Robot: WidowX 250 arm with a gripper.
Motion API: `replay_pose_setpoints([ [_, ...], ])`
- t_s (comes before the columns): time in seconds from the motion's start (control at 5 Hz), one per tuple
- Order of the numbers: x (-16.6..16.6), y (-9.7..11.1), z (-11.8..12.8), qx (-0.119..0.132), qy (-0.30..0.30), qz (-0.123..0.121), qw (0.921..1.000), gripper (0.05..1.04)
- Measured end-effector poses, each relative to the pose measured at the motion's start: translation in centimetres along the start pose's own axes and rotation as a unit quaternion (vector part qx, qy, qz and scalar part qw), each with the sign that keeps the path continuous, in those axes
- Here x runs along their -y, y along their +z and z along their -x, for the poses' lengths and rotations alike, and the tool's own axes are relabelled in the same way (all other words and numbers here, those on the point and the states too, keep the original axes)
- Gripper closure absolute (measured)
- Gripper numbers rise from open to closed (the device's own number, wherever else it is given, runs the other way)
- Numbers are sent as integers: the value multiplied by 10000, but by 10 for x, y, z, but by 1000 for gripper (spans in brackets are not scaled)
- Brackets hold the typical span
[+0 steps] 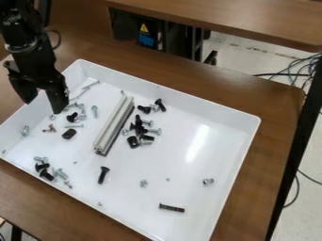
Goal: Sweep into pile
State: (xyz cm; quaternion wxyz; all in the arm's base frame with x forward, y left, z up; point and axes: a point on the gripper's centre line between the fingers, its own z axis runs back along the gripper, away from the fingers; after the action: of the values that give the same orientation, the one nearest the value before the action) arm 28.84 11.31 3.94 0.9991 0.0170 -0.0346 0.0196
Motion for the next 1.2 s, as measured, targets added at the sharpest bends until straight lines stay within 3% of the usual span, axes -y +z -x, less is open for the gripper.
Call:
replay_pose_setpoints([
  [0.2,24,6,-4,-43,44,65,10000,85],
  [0.4,58,8,-17,185,-60,104,9998,85],
  [0.8,85,-37,-21,-246,117,83,9996,85],
  [1.2,85,-72,-18,-630,119,88,9979,130],
])
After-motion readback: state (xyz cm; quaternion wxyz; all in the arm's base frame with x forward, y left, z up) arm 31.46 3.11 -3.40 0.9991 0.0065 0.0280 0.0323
